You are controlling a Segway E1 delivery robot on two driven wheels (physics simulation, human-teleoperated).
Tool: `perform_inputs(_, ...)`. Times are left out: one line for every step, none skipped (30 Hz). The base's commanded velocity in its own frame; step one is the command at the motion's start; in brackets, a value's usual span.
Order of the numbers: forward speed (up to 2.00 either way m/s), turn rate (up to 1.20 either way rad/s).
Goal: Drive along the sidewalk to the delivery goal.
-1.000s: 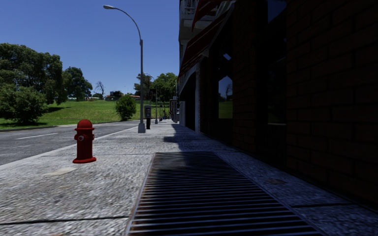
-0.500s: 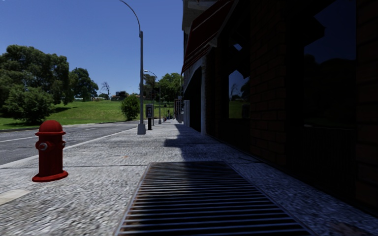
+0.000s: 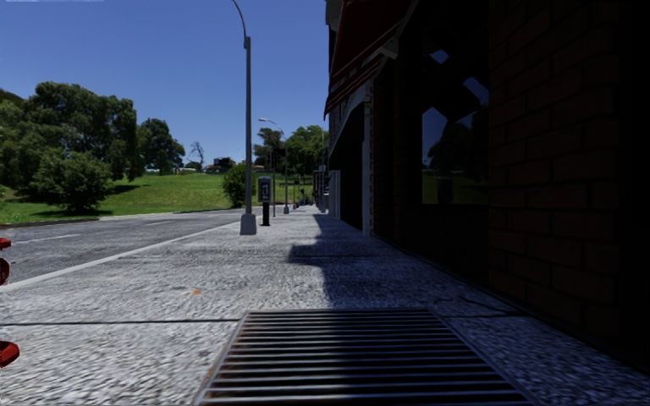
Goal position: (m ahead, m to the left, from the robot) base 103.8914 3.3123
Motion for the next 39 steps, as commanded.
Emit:
perform_inputs(2.0,0.22)
perform_inputs(2.0,0.22)
perform_inputs(2.0,0.22)
perform_inputs(2.0,0.22)
perform_inputs(2.0,0.22)
perform_inputs(2.0,0.22)
perform_inputs(2.0,0.22)
perform_inputs(2.0,0.22)
perform_inputs(2.0,0.22)
perform_inputs(2.0,0.22)
perform_inputs(2.0,0.22)
perform_inputs(2.0,0.22)
perform_inputs(2.0,0.22)
perform_inputs(2.0,0.22)
perform_inputs(2.0,0.22)
perform_inputs(2.0,0.22)
perform_inputs(2.0,0.22)
perform_inputs(2.0,0.22)
perform_inputs(2.0,0.22)
perform_inputs(2.0,0.22)
perform_inputs(2.0,0.22)
perform_inputs(2.0,0.22)
perform_inputs(2.0,0.22)
perform_inputs(2.0,0.16)
perform_inputs(2.0,0.0)
perform_inputs(2.0,0.0)
perform_inputs(2.0,0.0)
perform_inputs(2.0,0.0)
perform_inputs(2.0,0.0)
perform_inputs(2.0,0.0)
perform_inputs(2.0,0.0)
perform_inputs(2.0,0.0)
perform_inputs(2.0,0.0)
perform_inputs(2.0,0.0)
perform_inputs(2.0,0.0)
perform_inputs(2.0,0.0)
perform_inputs(2.0,0.0)
perform_inputs(2.0,0.0)
perform_inputs(2.0,0.0)
